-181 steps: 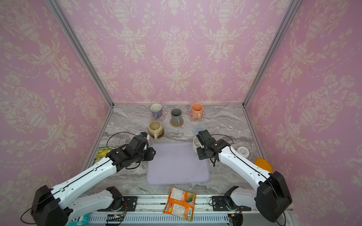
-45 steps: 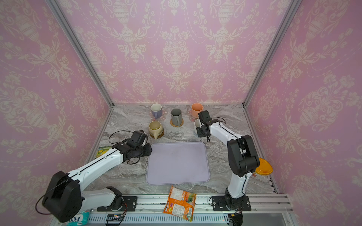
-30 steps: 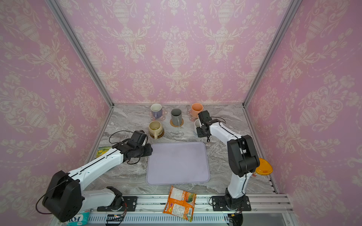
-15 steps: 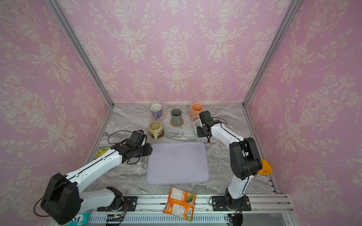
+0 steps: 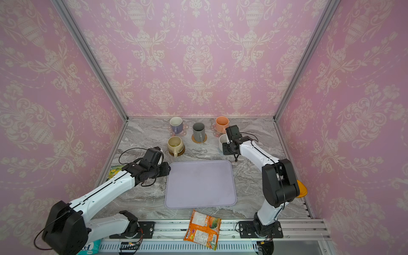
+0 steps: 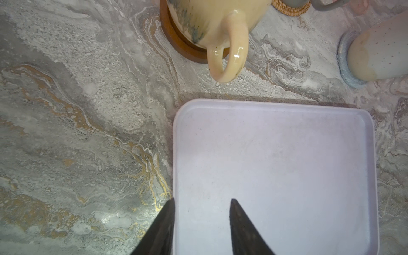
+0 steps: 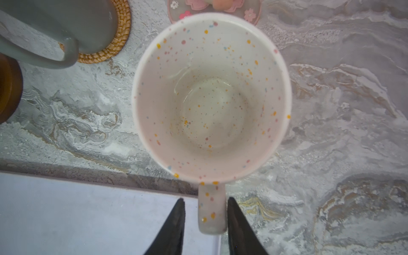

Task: Place cups on coasters
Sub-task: Place the cup on the coaster, then reset both arms

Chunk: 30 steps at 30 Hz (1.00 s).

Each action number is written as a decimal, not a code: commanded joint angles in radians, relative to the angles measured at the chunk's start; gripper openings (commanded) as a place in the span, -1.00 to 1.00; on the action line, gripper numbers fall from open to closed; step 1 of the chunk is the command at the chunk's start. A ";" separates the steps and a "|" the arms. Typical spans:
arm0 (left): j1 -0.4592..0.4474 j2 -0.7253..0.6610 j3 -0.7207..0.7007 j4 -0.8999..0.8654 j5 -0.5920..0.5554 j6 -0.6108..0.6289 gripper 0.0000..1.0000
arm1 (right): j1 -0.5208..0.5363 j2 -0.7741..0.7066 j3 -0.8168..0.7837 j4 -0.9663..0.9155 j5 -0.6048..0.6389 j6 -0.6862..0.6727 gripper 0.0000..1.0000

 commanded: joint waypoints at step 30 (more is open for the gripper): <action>0.149 -0.026 -0.055 0.143 -0.588 0.336 0.42 | -0.060 -0.455 -0.337 0.086 0.111 -0.156 0.32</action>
